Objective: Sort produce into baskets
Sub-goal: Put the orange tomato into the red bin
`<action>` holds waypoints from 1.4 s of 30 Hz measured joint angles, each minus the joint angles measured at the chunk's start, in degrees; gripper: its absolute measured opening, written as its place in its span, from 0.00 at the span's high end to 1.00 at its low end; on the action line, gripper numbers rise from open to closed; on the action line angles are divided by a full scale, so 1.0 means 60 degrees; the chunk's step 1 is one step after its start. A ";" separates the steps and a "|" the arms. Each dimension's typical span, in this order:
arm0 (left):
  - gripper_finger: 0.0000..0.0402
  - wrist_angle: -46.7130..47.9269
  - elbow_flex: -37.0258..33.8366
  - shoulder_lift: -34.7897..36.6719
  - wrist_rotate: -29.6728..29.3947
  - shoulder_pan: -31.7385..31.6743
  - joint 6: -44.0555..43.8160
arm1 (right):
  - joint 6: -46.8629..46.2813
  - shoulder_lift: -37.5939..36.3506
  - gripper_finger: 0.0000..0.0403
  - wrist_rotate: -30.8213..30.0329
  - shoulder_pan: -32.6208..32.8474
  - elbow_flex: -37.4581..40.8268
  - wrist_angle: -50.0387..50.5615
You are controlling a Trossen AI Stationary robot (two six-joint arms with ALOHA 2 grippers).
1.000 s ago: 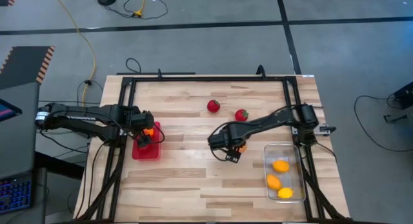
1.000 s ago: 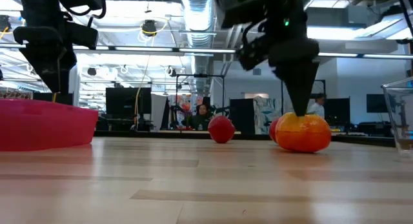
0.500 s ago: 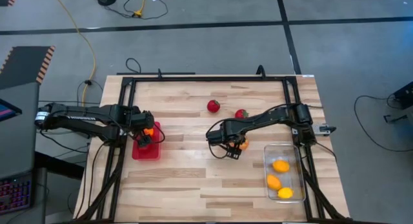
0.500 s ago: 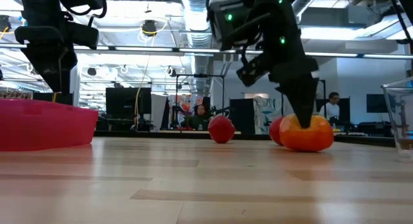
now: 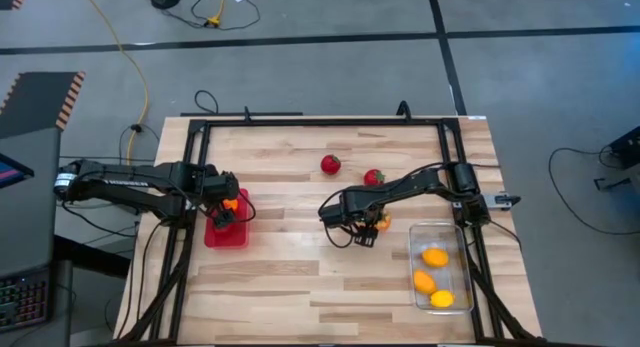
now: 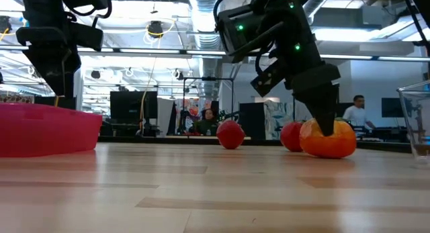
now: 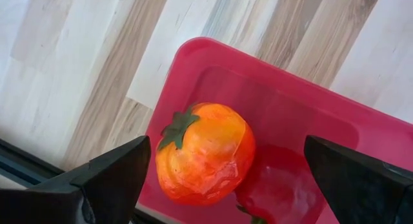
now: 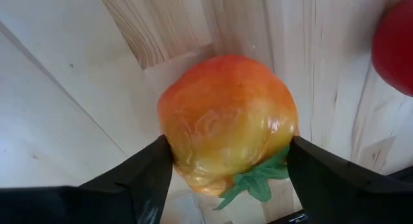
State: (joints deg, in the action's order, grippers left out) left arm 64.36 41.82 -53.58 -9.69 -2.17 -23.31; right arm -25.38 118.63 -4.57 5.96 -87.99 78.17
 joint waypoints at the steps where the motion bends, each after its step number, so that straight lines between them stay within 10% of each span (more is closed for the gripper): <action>1: 0.01 0.0000 0.0000 0.0000 -0.0002 0.0000 0.0000 | -0.0007 0.0000 0.25 0.0017 0.0000 0.0000 -0.0004; 42: 0.01 -0.4459 0.0000 0.0000 0.0747 0.0213 0.2947 | 0.0037 0.0058 0.26 0.0524 -0.0127 -0.1392 -0.5325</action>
State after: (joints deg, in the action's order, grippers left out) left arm 37.60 41.82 -53.58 -5.21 -0.90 -5.63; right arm -25.16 118.98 -1.43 5.20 -96.33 46.22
